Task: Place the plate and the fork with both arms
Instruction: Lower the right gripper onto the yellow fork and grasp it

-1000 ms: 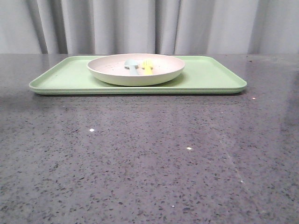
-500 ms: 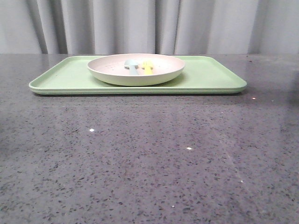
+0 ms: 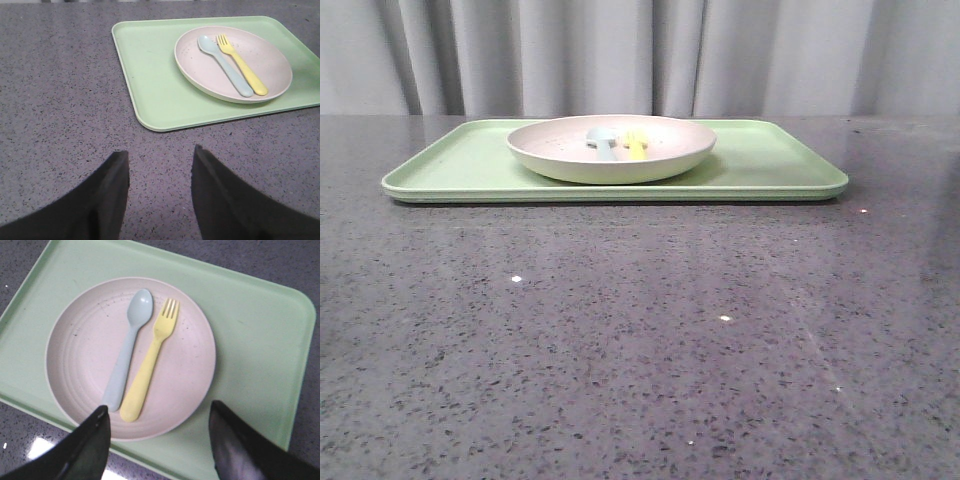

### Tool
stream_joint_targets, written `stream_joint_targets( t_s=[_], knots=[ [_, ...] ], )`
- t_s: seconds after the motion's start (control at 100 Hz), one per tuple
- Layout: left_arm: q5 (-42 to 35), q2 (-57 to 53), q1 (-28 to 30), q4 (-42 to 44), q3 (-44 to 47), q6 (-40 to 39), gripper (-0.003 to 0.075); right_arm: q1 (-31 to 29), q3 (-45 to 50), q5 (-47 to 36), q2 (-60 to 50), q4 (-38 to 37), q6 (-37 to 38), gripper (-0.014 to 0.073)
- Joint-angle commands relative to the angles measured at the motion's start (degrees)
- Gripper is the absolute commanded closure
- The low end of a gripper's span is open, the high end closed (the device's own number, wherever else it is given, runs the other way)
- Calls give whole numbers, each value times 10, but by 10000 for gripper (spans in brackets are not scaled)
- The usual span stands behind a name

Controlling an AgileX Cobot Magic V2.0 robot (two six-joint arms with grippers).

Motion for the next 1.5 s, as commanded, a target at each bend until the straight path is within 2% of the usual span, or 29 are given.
stream_joint_targets(
  t_s=[0.0,0.15,0.36,1.49],
  knots=[
    [-35,-1,-4,-4,-15,-1,419,3,-55,-10,10,5,1,148],
    [-34,-1,-4,-4,-15,-1,419,5,-120,8,69,35,3,148],
    [-34,-1,-4,-5,-15,-1,419,9,-170,34,131,36,23,148],
    [-31,-1,-4,-7,-15,-1,419,10,-171,78,214,24,34,148]
  ],
)
